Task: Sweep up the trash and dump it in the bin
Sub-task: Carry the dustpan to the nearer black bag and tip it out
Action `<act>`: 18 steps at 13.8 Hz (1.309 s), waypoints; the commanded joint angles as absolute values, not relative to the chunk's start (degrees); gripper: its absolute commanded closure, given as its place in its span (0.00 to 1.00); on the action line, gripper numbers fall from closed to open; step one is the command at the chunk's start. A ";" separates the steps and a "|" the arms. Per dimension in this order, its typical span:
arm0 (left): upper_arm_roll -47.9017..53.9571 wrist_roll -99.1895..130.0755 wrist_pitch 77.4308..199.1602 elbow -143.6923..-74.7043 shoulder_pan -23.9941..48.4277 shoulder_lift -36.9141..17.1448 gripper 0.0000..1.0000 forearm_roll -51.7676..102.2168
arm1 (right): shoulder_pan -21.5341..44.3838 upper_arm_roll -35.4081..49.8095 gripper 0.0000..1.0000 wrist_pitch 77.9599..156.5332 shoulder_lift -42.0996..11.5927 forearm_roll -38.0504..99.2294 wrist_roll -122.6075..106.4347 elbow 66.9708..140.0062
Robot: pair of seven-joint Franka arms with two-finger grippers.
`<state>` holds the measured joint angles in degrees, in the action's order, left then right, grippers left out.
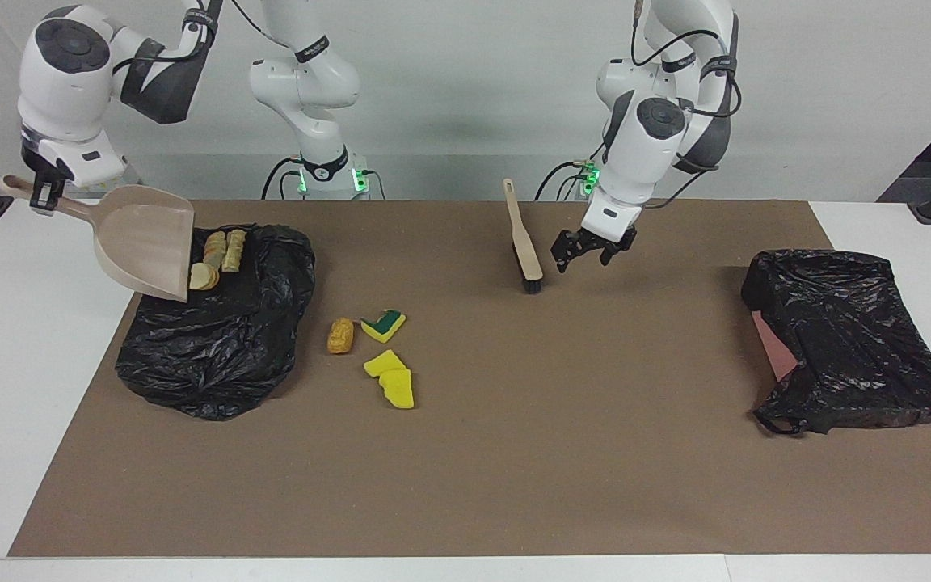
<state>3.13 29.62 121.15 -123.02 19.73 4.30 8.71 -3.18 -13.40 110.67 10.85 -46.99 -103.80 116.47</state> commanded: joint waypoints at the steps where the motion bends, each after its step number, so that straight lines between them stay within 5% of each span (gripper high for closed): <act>1: 3.78 24.62 114.98 -114.64 14.25 2.64 0.00 8.70 | -3.60 -12.04 1.00 110.13 11.86 -51.24 -106.26 116.72; 5: 3.60 13.21 104.89 -107.07 8.37 2.72 0.00 5.81 | -3.60 -9.67 1.00 99.61 14.49 -49.23 -98.75 110.23; 10: 3.34 2.49 90.99 -98.54 2.30 3.78 0.00 2.46 | -3.60 -1.15 1.00 88.25 17.66 -31.34 -62.75 109.07; 18: 2.81 -2.81 87.62 -91.58 1.58 2.55 0.00 -0.53 | -3.52 19.03 1.00 94.64 9.16 -4.14 1.33 109.07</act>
<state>2.51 -2.04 88.11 -94.10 1.88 4.40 0.72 -2.84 13.93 91.48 12.54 -7.18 -11.35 109.74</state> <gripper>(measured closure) 0.000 0.683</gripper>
